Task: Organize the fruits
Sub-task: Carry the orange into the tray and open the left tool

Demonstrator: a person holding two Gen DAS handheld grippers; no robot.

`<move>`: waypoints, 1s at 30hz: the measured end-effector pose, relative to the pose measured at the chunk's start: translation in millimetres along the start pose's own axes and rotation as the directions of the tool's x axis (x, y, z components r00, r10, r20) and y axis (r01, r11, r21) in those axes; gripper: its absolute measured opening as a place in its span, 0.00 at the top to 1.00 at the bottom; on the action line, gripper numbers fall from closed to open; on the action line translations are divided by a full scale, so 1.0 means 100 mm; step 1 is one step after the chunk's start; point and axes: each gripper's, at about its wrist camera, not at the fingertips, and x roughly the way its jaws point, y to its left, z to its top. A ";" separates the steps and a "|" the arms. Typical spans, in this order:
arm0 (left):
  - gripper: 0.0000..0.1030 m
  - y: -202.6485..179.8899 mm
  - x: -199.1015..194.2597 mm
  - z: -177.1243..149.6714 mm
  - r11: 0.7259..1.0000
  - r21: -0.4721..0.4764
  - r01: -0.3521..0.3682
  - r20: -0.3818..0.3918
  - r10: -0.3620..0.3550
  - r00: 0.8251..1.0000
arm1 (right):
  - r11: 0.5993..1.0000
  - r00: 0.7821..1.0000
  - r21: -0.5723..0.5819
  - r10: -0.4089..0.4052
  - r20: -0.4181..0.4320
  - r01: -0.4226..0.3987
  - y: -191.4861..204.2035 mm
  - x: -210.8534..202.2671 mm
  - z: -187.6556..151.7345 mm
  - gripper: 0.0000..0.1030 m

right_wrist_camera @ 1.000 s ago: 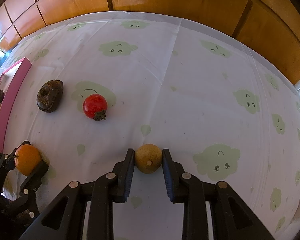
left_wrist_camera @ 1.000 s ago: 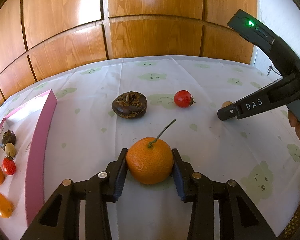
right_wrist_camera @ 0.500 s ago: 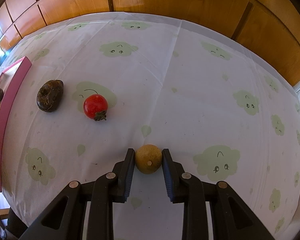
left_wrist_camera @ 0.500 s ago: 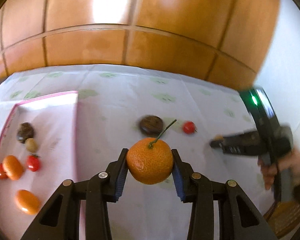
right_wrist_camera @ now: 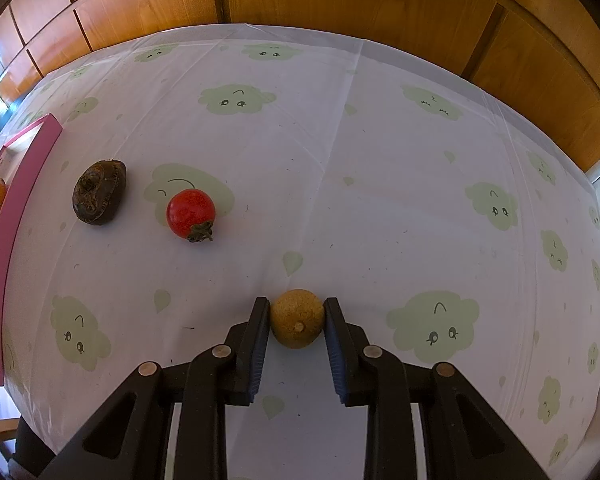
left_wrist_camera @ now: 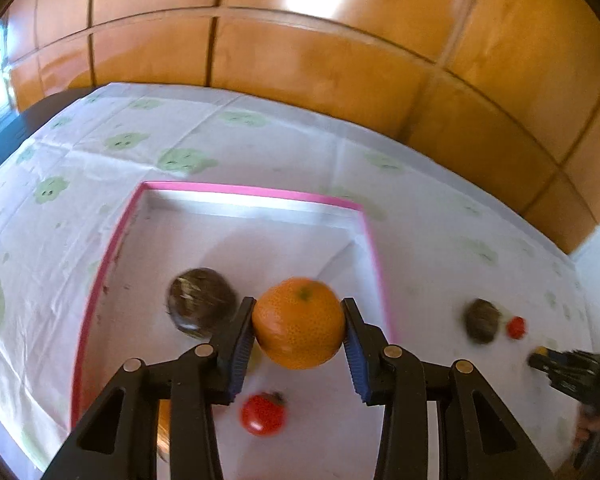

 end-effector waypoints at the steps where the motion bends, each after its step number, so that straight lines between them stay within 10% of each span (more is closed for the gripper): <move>1: 0.55 0.04 0.01 0.01 1.000 -0.007 0.005 -0.001 -0.005 1.000 | 1.000 1.000 -0.001 0.000 0.000 0.000 0.00 0.00 0.00 0.72; 30: 0.31 0.10 -1.02 -0.78 0.962 -0.049 -0.268 0.195 0.272 0.942 | 0.998 0.998 -0.040 -0.044 0.036 0.045 0.13 -0.05 -0.10 0.73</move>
